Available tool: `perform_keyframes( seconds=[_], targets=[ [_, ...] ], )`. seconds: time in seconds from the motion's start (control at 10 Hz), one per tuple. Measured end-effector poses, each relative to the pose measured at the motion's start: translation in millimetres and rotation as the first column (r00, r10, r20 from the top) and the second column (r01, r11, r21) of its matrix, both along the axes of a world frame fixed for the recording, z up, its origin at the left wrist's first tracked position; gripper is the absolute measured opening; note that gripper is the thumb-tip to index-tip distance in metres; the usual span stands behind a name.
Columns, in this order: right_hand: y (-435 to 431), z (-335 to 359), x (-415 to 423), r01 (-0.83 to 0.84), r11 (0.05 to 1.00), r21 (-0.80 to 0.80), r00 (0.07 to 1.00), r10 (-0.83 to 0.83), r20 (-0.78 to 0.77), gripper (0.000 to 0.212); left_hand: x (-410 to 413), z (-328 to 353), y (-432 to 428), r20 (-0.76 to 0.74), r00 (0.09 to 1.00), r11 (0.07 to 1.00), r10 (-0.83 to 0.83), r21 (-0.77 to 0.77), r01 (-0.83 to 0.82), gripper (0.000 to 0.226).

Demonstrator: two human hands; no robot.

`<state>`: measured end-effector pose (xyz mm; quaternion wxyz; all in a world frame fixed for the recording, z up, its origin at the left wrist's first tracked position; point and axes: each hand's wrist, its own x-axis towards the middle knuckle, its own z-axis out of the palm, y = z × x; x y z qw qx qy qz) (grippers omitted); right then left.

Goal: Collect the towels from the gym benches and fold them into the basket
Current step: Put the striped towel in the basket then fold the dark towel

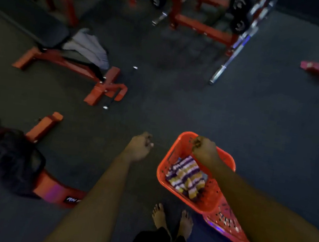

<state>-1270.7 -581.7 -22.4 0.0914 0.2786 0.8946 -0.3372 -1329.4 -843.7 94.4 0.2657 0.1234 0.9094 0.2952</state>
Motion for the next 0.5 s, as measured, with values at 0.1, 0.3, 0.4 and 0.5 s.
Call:
perform_keyframes(
  seconds=[0.1, 0.3, 0.4, 0.5],
  targets=[
    [-76.1, 116.1, -17.9, -0.148, 0.974, -0.173, 0.988, 0.152, 0.008, 0.022, 2.9, 33.2, -60.7, -0.083, 0.984, 0.987, 0.157, 0.048, -0.154, 0.029],
    [-216.4, 146.5, -76.0, -0.492, 0.861, -0.133, 0.871, 0.484, -0.09, 0.026, 23.3, 75.9, -203.4, -0.163, 0.872, 0.887, 0.461, 0.084, -0.454, 0.028],
    [-306.1, 160.6, -97.9, -0.611, 0.782, -0.121, 0.791, 0.597, -0.132, 0.024, 36.3, 79.8, -290.8, -0.199, 0.791, 0.814, 0.579, 0.082, -0.575, 0.03],
    [-403.2, 159.9, -114.3, -0.718, 0.684, -0.129, 0.696, 0.706, -0.135, 0.024, 50.3, 74.0, -381.2, -0.194, 0.699, 0.72, 0.689, 0.072, -0.69, 0.029]
  ],
)
